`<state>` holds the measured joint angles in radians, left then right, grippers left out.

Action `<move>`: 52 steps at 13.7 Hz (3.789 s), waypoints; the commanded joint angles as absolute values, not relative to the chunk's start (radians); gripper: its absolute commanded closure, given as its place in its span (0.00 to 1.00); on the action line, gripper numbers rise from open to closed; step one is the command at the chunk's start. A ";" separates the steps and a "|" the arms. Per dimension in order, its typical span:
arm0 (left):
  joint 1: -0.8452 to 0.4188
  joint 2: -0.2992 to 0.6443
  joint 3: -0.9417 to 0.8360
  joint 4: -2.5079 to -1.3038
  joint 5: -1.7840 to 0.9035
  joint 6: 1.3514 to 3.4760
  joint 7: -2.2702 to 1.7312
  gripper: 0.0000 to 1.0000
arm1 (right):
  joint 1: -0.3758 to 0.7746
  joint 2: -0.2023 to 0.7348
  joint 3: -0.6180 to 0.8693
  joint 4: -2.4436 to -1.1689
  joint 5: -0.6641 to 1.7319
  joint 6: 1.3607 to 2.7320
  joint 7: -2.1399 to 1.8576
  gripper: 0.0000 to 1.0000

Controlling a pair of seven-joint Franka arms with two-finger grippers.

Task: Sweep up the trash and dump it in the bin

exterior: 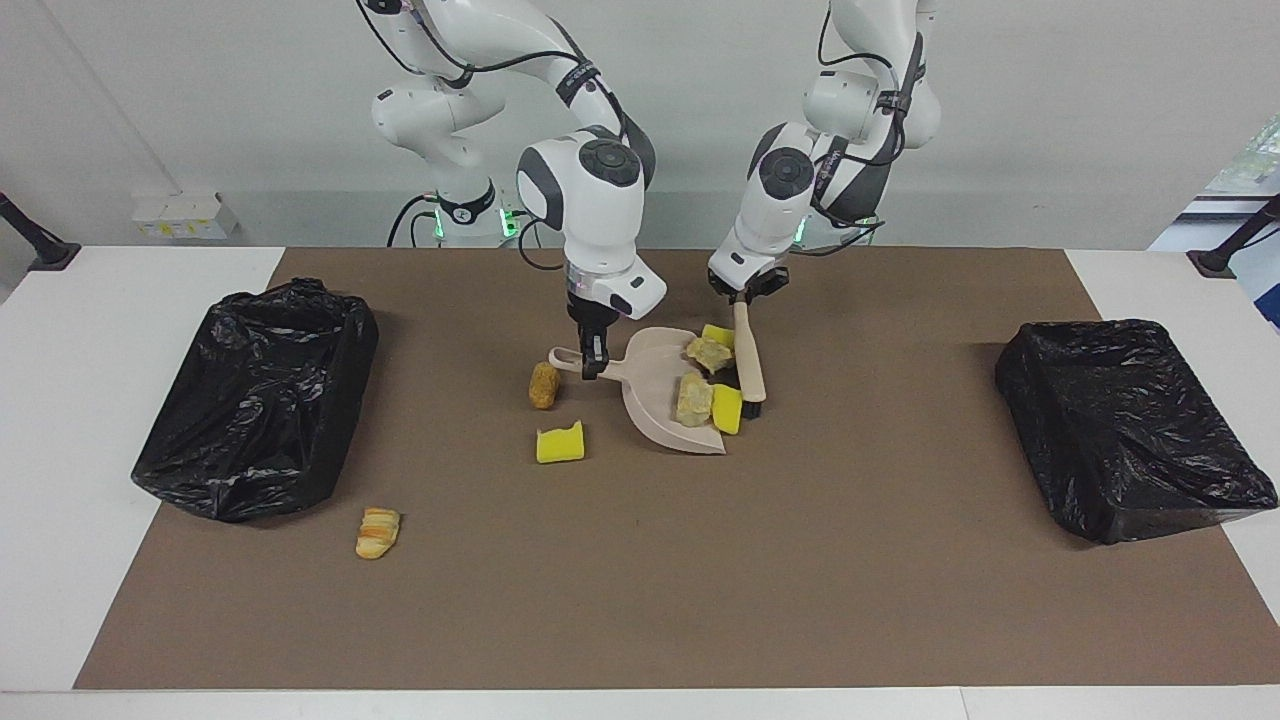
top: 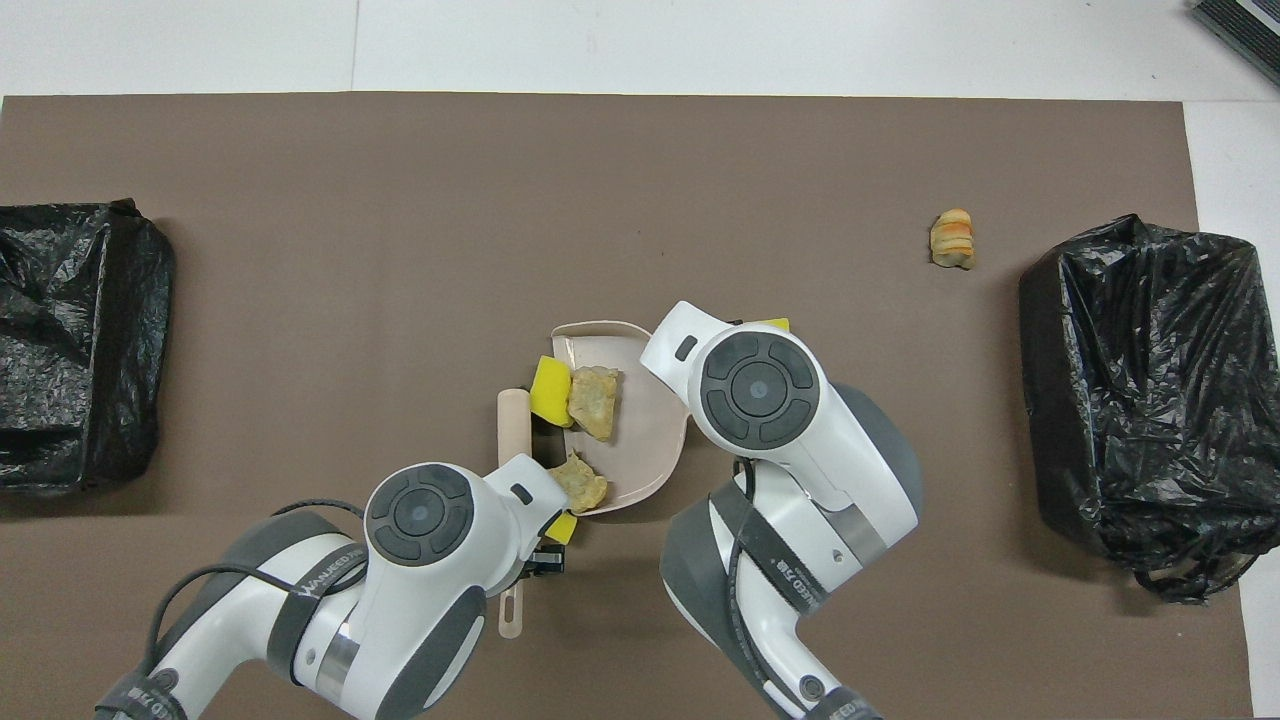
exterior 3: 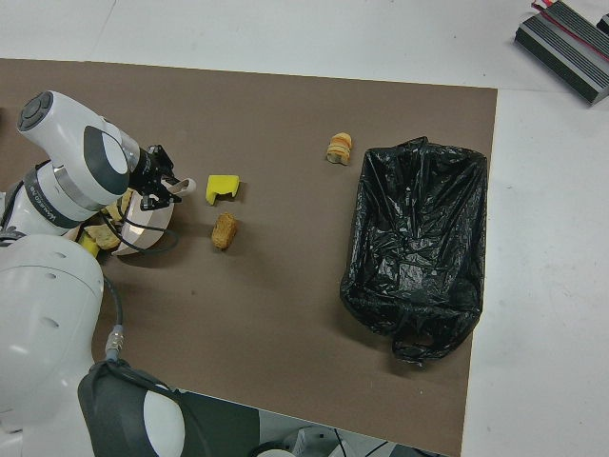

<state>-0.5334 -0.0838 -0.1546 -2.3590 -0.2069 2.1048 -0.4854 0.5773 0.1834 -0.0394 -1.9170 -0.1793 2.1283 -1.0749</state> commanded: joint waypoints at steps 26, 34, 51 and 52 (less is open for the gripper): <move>-0.504 -0.037 -0.138 -2.315 -0.170 2.157 -0.638 1.00 | 0.540 0.207 -0.032 -1.980 0.002 2.260 -1.029 1.00; -0.632 0.005 -0.141 -2.180 -0.178 2.125 -0.712 1.00 | 0.506 0.201 -0.031 -1.982 0.002 2.255 -1.042 1.00; -0.553 -0.054 -0.133 -2.060 -0.167 1.948 -0.662 1.00 | 0.485 0.199 -0.031 -1.982 0.014 2.253 -1.051 1.00; -0.532 -0.042 -0.132 -2.063 -0.167 1.965 -0.619 1.00 | 0.485 0.199 -0.031 -1.982 0.014 2.253 -1.051 1.00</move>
<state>-0.5803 -0.0683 -0.1302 -2.0631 -0.1787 1.9255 -0.6780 0.5023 0.2120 -0.0429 -1.9756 -0.0127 2.2552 -1.0470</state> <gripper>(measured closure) 0.736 0.674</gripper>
